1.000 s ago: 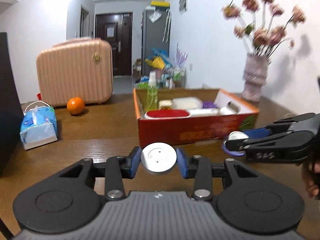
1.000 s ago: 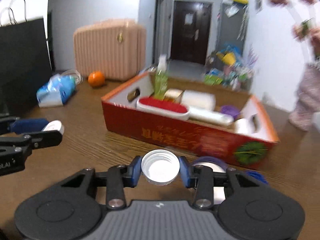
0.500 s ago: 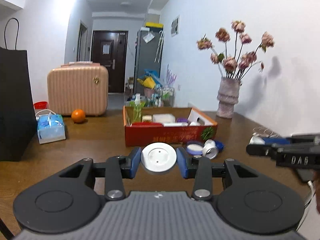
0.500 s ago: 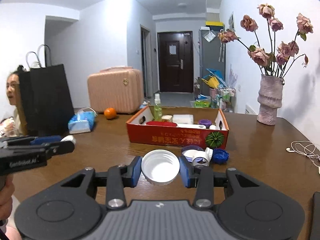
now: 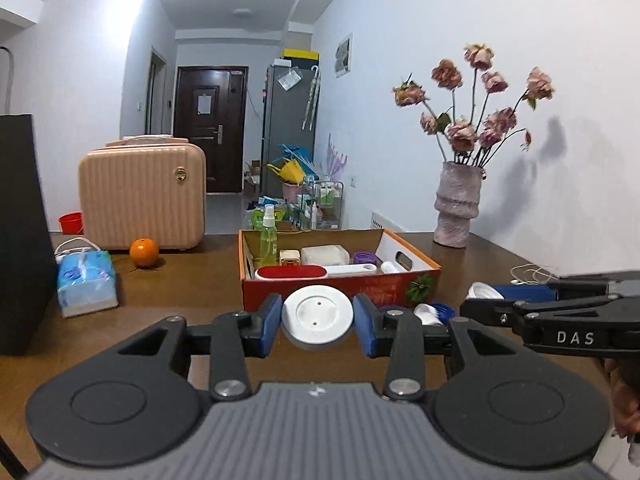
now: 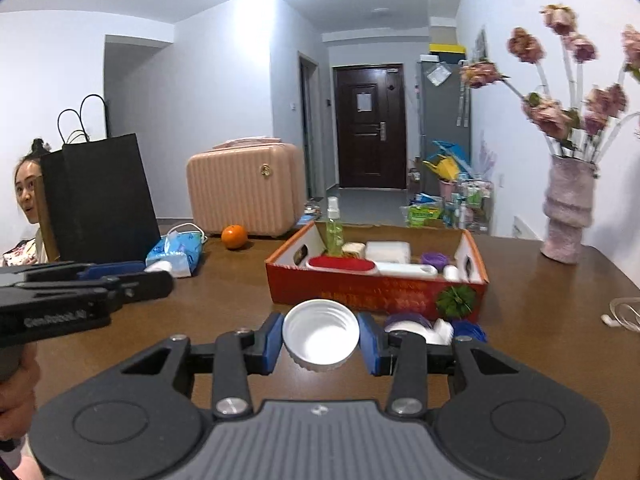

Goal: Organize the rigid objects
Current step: 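Carry both white caps into the orange box and open both grippers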

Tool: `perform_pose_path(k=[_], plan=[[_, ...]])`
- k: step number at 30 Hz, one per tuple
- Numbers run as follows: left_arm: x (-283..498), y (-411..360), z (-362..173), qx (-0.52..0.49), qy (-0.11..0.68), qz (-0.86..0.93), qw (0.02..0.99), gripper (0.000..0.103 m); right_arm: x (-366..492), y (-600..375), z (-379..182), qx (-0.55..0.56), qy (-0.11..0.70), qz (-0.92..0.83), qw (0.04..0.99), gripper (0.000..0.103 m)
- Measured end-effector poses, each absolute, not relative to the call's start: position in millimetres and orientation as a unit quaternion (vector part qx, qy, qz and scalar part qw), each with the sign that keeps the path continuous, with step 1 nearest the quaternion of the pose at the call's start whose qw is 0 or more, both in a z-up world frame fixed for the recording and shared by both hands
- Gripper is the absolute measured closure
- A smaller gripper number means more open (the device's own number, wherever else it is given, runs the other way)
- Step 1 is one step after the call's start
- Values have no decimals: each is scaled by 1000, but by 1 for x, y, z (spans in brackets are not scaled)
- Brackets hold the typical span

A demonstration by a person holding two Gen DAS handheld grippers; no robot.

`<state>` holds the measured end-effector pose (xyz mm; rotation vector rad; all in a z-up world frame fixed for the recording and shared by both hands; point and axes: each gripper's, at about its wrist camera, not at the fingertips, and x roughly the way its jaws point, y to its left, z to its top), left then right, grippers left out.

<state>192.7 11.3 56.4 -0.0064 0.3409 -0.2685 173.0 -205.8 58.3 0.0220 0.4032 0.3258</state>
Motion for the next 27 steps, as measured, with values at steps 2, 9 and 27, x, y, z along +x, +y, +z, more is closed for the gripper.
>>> perform_pose_path(k=[2, 9, 27], plan=[[223, 12, 54, 13, 174, -138, 975, 64, 197, -201, 61, 1, 200, 173, 964, 64], [351, 15, 53, 14, 229, -147, 962, 64, 318, -197, 70, 21, 232, 208, 950, 64], [505, -3, -10, 46, 354, -148, 922, 60, 550, -161, -22, 89, 422, 199, 880, 64]])
